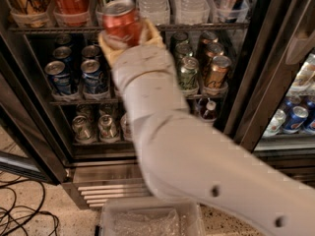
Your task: Pick coke can from top shelf of fridge
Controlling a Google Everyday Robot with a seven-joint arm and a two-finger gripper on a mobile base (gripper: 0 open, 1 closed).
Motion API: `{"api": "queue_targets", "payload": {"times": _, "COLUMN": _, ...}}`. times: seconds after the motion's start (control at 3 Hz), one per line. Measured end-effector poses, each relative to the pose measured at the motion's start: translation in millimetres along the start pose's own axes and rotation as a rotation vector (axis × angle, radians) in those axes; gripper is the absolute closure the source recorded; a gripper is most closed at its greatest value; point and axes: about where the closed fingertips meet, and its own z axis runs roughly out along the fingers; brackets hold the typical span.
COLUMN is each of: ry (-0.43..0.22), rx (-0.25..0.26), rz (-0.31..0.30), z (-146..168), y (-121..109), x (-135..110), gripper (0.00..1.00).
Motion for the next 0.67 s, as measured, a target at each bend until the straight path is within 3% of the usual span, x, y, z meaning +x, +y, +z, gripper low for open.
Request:
{"api": "queue_targets", "payload": {"times": 0.33, "ry": 0.028, "rx": 0.006, "rz": -0.029, "z": 16.7, "y": -79.6, "x": 23.8, "gripper": 1.0}}
{"api": "queue_targets", "payload": {"times": 0.67, "ry": 0.011, "rx": -0.042, "rz": -0.081, "z": 20.6, "y": -81.3, "x": 20.3, "gripper": 1.0}}
